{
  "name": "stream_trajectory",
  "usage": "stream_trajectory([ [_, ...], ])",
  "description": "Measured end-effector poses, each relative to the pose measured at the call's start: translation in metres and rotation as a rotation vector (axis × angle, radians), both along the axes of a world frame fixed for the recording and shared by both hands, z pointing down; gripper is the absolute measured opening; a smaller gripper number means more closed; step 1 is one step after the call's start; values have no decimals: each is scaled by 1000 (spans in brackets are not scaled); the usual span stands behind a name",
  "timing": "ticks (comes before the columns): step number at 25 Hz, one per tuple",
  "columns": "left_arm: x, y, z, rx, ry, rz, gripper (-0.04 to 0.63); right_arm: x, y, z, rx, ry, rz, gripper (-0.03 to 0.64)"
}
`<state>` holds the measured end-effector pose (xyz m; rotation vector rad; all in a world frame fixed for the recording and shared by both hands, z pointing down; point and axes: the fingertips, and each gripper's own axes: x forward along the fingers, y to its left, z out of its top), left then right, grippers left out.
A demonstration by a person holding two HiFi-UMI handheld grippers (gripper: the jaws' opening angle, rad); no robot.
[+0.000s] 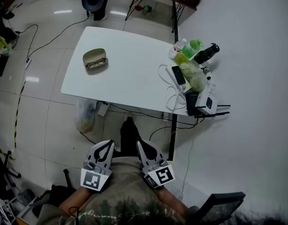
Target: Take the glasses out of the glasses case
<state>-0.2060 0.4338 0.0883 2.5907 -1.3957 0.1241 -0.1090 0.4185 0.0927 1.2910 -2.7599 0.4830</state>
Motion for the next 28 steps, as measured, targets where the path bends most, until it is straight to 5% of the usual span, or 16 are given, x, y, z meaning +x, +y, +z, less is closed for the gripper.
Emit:
stream_trajectory([
  [8, 0, -50, 10, -60, 26, -10, 9, -12, -48, 6, -22, 11, -59, 12],
  [13, 7, -88, 17, -51, 40, 31, 9, -10, -87, 6, 50, 95, -108, 12],
  [24, -7, -215, -14, -16, 80, -182, 9, -5, -215, -11, 35, 29, -196, 12],
  [28, 6, -245, -3, 86, -135, -159, 9, -7, -256, 0, 68, 35, -275, 12],
])
